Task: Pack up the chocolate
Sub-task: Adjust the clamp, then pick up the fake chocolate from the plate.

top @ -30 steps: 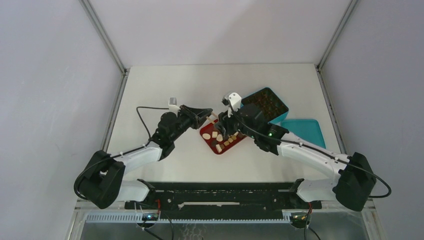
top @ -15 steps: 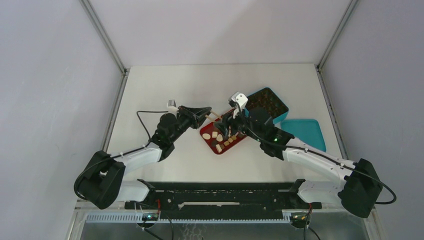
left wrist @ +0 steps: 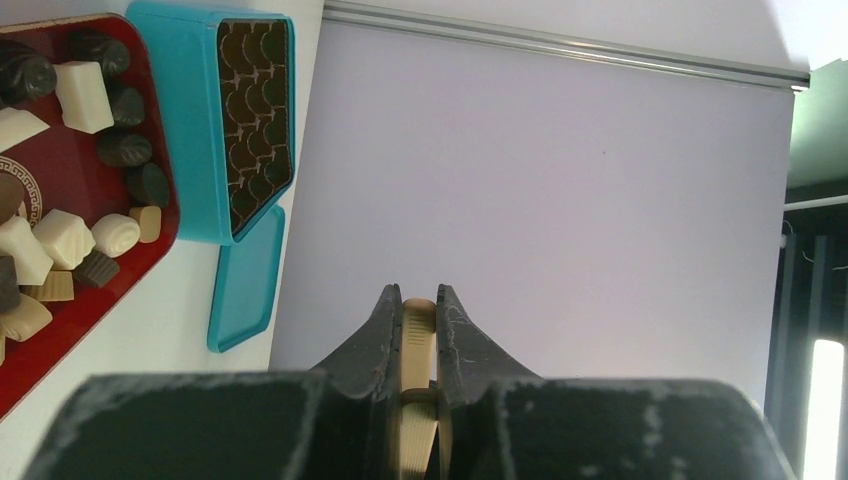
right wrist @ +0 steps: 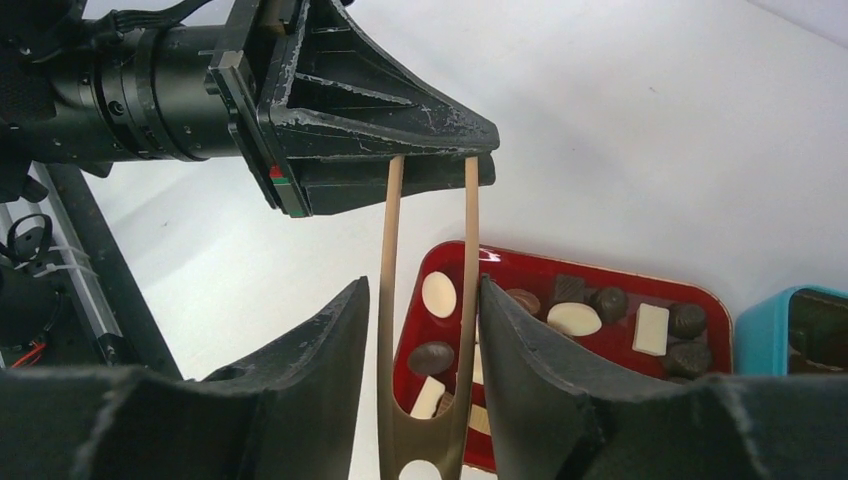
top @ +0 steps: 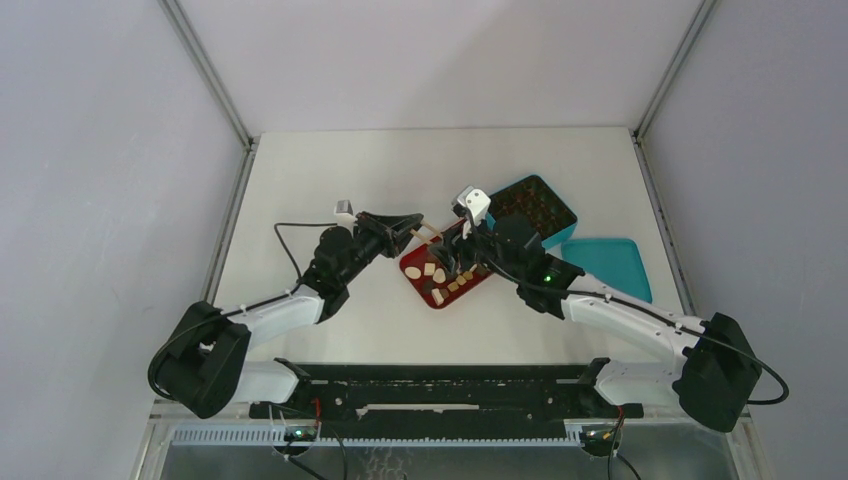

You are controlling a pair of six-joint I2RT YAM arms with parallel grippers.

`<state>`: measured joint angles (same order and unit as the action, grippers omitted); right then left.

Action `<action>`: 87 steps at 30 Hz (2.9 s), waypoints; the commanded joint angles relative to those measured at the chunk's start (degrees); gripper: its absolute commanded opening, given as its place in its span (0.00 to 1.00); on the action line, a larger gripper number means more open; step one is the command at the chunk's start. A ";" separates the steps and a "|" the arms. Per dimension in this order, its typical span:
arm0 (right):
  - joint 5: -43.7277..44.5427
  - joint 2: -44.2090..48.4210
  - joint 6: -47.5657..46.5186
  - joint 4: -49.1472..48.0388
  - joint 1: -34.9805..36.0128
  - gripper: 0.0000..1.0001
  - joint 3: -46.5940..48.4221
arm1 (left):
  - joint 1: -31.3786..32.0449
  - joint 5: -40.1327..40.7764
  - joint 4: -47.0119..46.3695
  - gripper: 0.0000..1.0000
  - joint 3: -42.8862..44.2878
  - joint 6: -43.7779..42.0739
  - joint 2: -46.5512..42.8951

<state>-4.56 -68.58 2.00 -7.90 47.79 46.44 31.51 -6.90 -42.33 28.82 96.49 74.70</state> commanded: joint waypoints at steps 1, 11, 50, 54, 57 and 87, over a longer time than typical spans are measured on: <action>1.15 -0.39 -1.86 -2.29 0.54 0.49 0.34 | 0.39 -1.45 -3.03 0.00 0.56 1.08 -0.34; 2.36 0.43 -1.91 -0.41 0.59 0.28 0.38 | 0.36 -2.27 -1.35 0.16 0.65 -0.67 -0.78; 7.06 -22.40 1.24 52.56 -10.17 0.33 28.13 | -1.98 31.62 70.21 0.97 25.07 -88.48 -33.04; 8.49 -24.70 0.99 54.82 -10.44 0.35 29.74 | -3.66 28.01 69.56 0.98 22.76 -88.68 -33.21; 9.87 -26.64 0.96 56.16 -10.43 0.37 31.13 | -4.19 28.05 69.32 0.98 22.25 -89.61 -33.27; 7.36 -35.05 -1.91 58.48 -9.03 0.45 36.63 | -7.49 23.30 68.61 1.00 21.19 -88.23 -33.15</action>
<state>2.48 -103.07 0.89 51.05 38.41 79.99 24.60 17.56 28.01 51.29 8.56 41.43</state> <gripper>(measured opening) 0.449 0.995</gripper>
